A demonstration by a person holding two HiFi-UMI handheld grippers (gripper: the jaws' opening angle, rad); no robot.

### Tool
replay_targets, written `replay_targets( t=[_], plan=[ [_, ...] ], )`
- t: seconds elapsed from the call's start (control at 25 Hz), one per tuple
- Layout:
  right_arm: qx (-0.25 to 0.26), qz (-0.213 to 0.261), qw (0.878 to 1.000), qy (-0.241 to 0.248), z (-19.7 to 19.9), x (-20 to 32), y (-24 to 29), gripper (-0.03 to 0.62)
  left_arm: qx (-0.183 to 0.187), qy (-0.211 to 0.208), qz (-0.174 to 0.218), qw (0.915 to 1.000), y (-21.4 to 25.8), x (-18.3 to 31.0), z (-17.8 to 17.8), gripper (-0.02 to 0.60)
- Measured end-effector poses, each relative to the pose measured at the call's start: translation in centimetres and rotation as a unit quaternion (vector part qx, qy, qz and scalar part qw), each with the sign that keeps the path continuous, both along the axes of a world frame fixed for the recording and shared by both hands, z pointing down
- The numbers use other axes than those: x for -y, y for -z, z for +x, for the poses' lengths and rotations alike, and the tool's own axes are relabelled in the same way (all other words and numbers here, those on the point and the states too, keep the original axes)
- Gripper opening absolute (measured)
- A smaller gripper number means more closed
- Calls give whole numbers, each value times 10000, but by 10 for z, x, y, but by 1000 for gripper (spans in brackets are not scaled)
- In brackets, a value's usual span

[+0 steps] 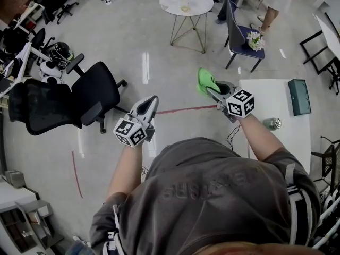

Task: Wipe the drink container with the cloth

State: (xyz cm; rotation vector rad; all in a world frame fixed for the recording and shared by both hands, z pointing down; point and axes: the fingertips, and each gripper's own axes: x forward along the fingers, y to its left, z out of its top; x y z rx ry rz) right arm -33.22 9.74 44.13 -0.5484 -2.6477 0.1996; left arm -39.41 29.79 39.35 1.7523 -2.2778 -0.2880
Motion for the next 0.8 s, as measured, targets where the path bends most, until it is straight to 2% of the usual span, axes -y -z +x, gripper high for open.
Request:
replay_targets(
  t=[0.8],
  plan=[
    [-34,174,9998,100,8,-2,1,78,-8,-41,-40,10000,2,-1,7,6]
  ],
)
